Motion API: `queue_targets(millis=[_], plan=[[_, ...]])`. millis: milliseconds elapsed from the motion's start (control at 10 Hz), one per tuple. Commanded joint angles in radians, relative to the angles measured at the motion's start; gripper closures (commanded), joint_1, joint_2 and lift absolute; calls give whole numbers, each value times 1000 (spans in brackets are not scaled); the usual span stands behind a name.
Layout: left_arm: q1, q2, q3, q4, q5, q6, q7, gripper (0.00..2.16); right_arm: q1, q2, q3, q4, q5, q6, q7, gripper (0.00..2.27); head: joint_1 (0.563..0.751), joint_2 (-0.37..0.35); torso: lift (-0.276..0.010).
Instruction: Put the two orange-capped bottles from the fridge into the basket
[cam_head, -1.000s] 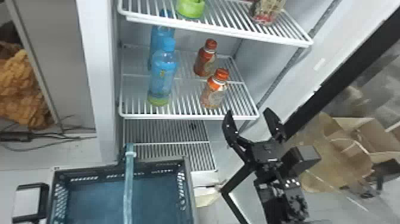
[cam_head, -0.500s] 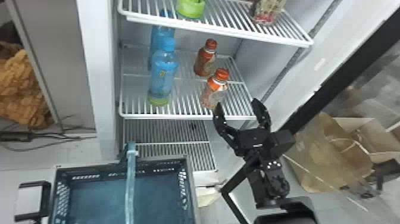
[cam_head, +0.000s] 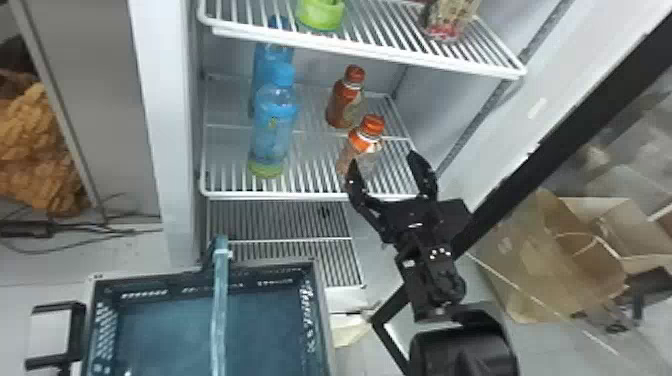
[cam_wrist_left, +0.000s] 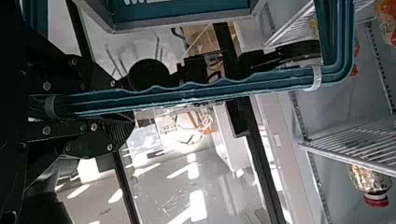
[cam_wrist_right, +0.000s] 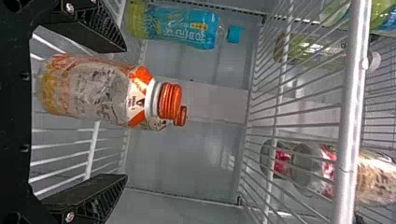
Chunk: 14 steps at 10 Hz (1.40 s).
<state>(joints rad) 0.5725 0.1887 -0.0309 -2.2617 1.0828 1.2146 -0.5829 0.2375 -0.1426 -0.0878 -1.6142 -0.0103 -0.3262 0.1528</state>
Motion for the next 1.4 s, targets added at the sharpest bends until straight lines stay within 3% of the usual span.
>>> queue_targets(millis=[0, 400, 500, 700, 1000, 1300], plan=[[-1, 0, -1, 0, 0, -2, 0, 1200, -44, -3, 16, 50, -2, -13, 4, 93, 695, -350, -235], [-3, 2, -1, 0, 2, -2, 0, 1200, -142, -11, 50, 177, -32, -10, 4, 174, 695, -350, -235], [-3, 2, -3, 0, 2, -2, 0, 1200, -166, -15, 74, 209, -55, -10, 8, 306, 695, -350, -235], [-6, 3, -3, 2, 8, -5, 0, 1200, -193, -25, 114, 243, -109, -10, 33, 924, 695, -350, -235], [-6, 5, -1, 2, 10, -5, 0, 1200, -152, -25, 106, 192, -111, -35, 33, 952, 695, -350, -235], [-6, 5, -1, 0, 10, -5, 0, 1200, -68, -25, 78, 37, -113, -37, 33, 950, 695, -350, -235]])
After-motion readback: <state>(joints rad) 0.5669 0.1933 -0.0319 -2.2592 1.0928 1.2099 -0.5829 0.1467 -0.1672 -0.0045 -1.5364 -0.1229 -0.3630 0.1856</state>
